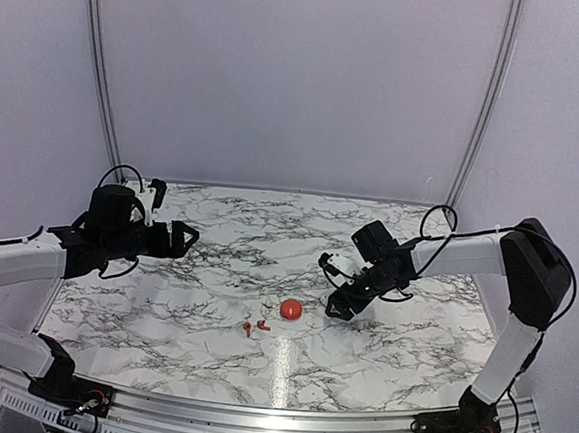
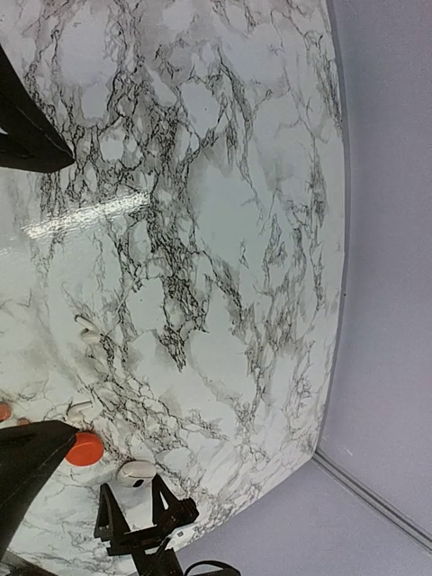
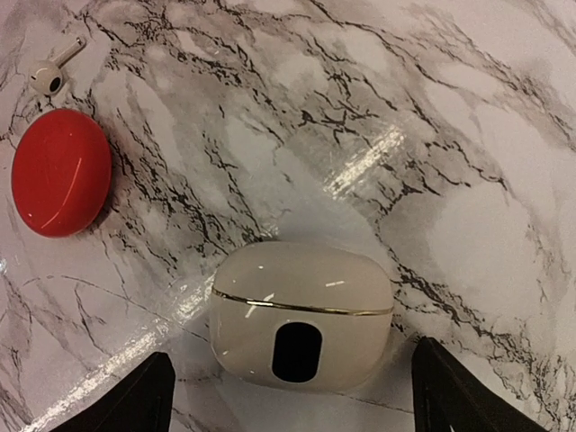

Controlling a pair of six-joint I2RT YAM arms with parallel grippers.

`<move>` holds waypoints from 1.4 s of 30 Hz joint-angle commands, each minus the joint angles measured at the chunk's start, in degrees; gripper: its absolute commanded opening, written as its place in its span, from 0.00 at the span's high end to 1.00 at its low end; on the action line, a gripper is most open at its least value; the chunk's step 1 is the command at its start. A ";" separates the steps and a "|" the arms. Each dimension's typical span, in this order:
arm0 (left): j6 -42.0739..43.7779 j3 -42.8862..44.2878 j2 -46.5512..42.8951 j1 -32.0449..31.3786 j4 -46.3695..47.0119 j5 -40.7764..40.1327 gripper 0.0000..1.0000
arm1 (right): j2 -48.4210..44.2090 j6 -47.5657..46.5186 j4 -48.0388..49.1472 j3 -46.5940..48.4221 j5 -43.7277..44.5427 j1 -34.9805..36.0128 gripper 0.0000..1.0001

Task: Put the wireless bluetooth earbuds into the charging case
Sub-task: Pick up the charging case from the center of the board.

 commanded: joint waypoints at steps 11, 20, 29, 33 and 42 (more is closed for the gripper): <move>0.79 -0.58 -0.33 -0.84 3.65 0.78 0.01 | 2.42 -2.12 -1.20 4.89 3.43 0.46 0.27; 0.63 -0.56 0.91 -2.00 4.29 -0.68 0.01 | 3.84 -2.49 -1.74 6.15 4.28 0.72 0.40; 1.02 -0.23 2.06 -3.24 4.64 -0.71 0.01 | 3.71 -2.49 -1.99 6.40 3.47 1.12 0.58; 0.96 0.12 2.38 -3.95 4.58 0.15 0.01 | 1.28 -1.83 -1.31 6.09 4.24 1.66 0.61; -1.73 1.47 4.01 -6.40 4.43 7.75 0.03 | -7.99 -0.40 5.47 4.07 16.08 10.62 0.62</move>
